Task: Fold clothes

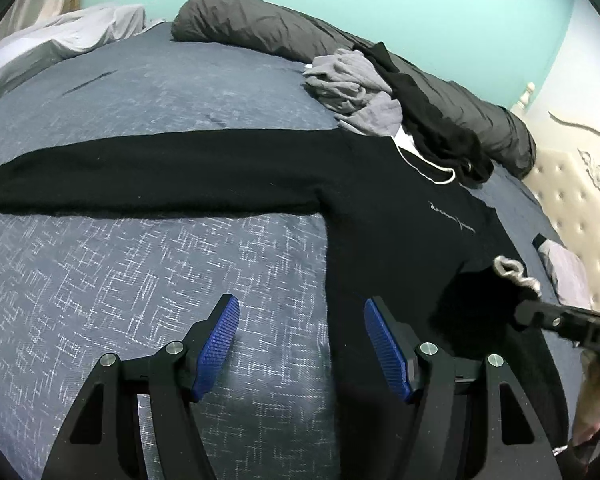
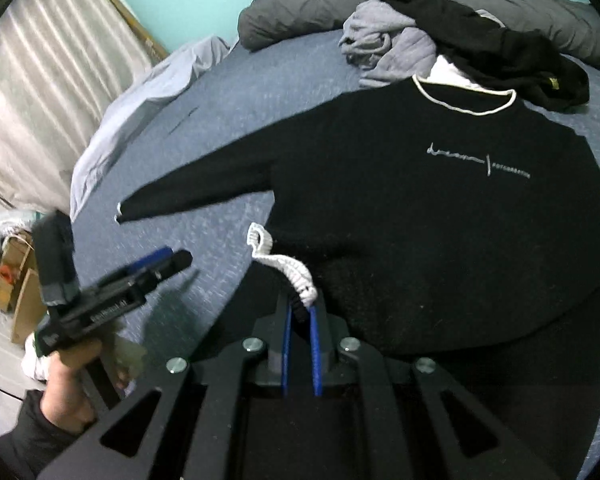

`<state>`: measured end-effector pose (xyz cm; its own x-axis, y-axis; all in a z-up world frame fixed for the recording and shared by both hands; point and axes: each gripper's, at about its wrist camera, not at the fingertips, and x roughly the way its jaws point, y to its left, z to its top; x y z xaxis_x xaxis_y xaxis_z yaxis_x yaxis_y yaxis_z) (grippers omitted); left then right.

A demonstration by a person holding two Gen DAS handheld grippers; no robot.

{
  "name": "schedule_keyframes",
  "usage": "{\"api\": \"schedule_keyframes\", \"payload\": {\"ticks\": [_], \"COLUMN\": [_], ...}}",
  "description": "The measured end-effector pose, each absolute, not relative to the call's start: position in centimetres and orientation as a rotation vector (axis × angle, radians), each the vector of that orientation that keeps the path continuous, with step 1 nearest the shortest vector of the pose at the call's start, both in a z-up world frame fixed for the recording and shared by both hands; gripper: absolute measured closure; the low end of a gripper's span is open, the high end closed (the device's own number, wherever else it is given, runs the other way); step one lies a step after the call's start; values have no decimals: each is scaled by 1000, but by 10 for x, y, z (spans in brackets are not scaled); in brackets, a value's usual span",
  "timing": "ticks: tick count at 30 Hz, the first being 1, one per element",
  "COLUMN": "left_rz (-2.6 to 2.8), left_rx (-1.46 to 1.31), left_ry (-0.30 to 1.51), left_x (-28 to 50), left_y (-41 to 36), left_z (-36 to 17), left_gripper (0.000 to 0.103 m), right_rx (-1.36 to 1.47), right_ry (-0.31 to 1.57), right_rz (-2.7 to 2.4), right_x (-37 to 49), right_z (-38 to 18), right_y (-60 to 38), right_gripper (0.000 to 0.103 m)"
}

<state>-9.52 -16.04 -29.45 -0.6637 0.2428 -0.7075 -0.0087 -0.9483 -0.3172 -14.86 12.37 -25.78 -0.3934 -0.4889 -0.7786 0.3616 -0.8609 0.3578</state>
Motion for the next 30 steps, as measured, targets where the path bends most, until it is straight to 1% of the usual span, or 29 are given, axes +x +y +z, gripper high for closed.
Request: {"api": "schedule_keyframes", "payload": {"ticks": [6,10,13,15,18,21,25,30], "left_rz": [2688,2643,2640,2627,2591,2553,2488,2437], "left_rx": [-1205,-1212,-1207,-1212,-1221,-1230,-1267,-1344], "left_ry": [-441,-481,-443,-439,-456,-402,-323,-284], "left_x": [-98,-99,-100,-101,-103,-106,-110,-117], "left_y": [-156,-153,-144,-140,-131,-115,-94,-80], "left_z": [-292,-292,-291,-292,-294,-296,-303,-320], "left_gripper": [34,34,34,34,34,34,34,34], "right_rx": [1344,1370,1391,1420,1392,1331,1311,1454], "right_ry": [-191,-211,-263,-314,-338,-351,-238,-185], "right_rz": [-2234,-2215,-2195,-2150,-2139,-2199,-2413,-2629], "right_x": [-153,-155,-158,-159,-157,-155,-161,-179], "right_z": [-273,-288,-299,-305,-297,-278,-257,-261], "right_y": [114,108,106,108,121,152,218,307], "right_gripper": [95,95,92,87,86,85,71,71]}}
